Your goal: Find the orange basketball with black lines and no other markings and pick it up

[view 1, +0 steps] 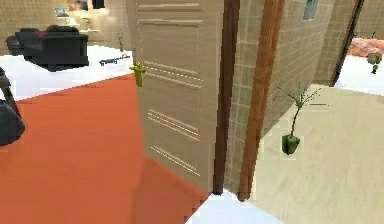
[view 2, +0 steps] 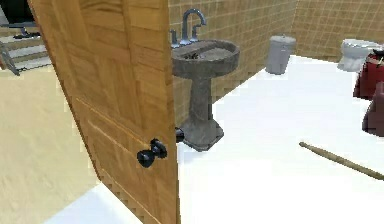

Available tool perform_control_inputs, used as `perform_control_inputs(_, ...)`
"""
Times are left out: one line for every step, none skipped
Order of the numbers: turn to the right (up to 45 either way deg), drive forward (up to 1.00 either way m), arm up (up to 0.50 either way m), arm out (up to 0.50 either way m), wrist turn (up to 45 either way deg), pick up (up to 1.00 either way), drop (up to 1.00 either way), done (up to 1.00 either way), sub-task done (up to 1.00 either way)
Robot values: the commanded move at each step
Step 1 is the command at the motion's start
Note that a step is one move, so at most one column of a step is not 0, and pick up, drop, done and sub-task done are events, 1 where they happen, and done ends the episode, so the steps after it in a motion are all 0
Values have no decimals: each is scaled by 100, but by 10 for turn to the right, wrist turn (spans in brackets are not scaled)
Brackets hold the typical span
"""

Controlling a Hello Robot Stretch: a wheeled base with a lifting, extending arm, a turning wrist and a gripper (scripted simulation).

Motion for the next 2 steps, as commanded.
perform_control_inputs(0, 25, 0, 0, 0, 0, 0, 0, 0)
perform_control_inputs(150, 0, 0, 0, 0, 0, 0, 0, 0)
